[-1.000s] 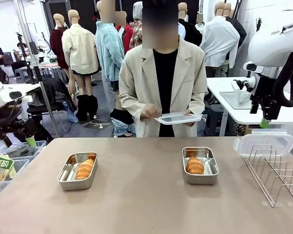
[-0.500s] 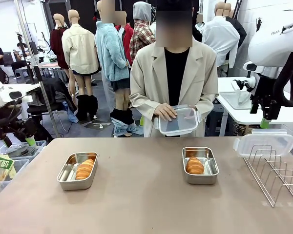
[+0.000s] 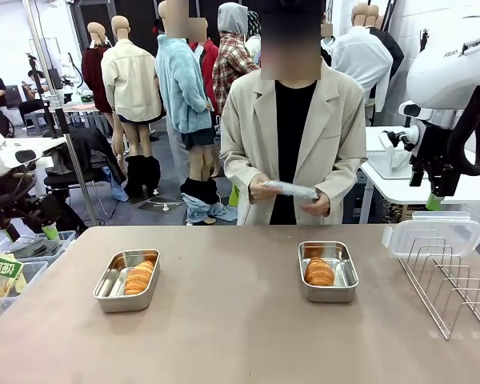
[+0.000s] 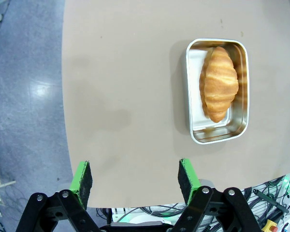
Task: Place the bread in airtight containers.
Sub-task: Pick up one Airtight Container lid and hand it to the human.
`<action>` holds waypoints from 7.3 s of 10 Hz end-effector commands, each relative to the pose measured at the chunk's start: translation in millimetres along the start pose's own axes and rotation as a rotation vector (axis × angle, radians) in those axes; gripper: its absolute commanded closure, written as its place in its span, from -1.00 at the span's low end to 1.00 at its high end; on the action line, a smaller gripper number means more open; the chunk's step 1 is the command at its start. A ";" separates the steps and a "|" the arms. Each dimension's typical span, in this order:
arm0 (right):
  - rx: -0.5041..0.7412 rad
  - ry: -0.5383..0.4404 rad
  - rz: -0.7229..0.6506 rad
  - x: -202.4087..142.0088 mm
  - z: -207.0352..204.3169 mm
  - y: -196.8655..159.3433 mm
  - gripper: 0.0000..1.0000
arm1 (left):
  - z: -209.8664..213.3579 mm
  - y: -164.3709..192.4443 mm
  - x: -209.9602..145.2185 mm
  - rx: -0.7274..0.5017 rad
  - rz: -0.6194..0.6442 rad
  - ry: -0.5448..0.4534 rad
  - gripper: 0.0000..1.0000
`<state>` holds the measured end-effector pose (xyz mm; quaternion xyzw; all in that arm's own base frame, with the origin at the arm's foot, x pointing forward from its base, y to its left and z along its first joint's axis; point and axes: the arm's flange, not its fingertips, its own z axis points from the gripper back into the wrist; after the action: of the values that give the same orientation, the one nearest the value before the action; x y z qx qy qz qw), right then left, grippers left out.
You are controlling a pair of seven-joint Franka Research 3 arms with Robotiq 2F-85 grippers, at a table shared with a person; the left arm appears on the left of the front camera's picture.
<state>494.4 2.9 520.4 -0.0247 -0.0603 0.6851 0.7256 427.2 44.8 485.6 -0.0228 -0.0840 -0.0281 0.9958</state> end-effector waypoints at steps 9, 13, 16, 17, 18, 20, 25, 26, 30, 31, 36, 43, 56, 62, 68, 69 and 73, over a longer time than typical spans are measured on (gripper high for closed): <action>0.007 -0.004 -0.001 -0.3 0.1 0.6 -1.00 | 0.7 -0.2 0.7 0.001 0.012 -0.009 -0.85; 0.007 -0.004 -0.001 -0.3 0.1 0.6 -1.00 | 0.7 -0.2 0.7 0.001 0.012 -0.009 -0.85; 0.007 -0.004 -0.001 -0.3 0.1 0.6 -1.00 | 0.7 -0.2 0.7 0.001 0.012 -0.009 -0.85; 0.007 -0.004 -0.001 -0.3 0.1 0.6 -1.00 | 0.7 -0.2 0.7 0.001 0.012 -0.009 -0.85; 0.007 -0.004 -0.001 -0.3 0.1 0.6 -1.00 | 0.7 -0.2 0.7 0.001 0.012 -0.009 -0.85; 0.007 -0.004 -0.001 -0.3 0.1 0.6 -1.00 | 0.7 -0.2 0.7 0.001 0.012 -0.009 -0.85; 0.007 -0.004 -0.001 -0.3 0.1 0.6 -1.00 | 0.7 -0.2 0.7 0.001 0.012 -0.009 -0.85; 0.007 -0.004 -0.001 -0.3 0.1 0.6 -1.00 | 0.7 -0.2 0.7 0.001 0.012 -0.009 -0.85; 0.007 -0.004 -0.001 -0.3 0.1 0.6 -1.00 | 0.7 -0.2 0.7 0.001 0.012 -0.009 -0.85; 0.007 -0.004 -0.001 -0.3 0.1 0.6 -1.00 | 0.7 -0.2 0.7 0.001 0.012 -0.009 -0.85; 0.007 -0.004 -0.001 -0.3 0.1 0.6 -1.00 | 0.7 -0.2 0.7 0.001 0.012 -0.009 -0.85; 0.007 -0.004 -0.001 -0.3 0.1 0.6 -1.00 | 0.7 -0.2 0.7 0.001 0.012 -0.009 -0.85; 0.007 -0.004 -0.001 -0.3 0.1 0.6 -1.00 | 0.7 -0.2 0.7 0.001 0.012 -0.009 -0.85; 0.007 -0.004 -0.001 -0.3 0.1 0.6 -1.00 | 0.7 -0.2 0.7 0.001 0.012 -0.009 -0.85; 0.033 0.082 0.050 -9.0 -51.3 -30.5 -1.00 | 0.7 -0.2 0.7 0.001 0.012 -0.009 -0.85; 0.060 0.117 0.021 -10.2 -61.8 -39.7 -1.00 | 0.7 -0.2 0.7 0.001 0.012 -0.009 -0.85; 0.109 0.232 0.006 -6.8 -90.9 -62.6 -1.00 | 0.7 -0.2 0.7 0.001 0.012 -0.009 -0.85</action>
<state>559.6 -8.8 434.8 -0.0523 0.0370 0.6929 0.7182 427.2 44.8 485.8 -0.0228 -0.0842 -0.0281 0.9958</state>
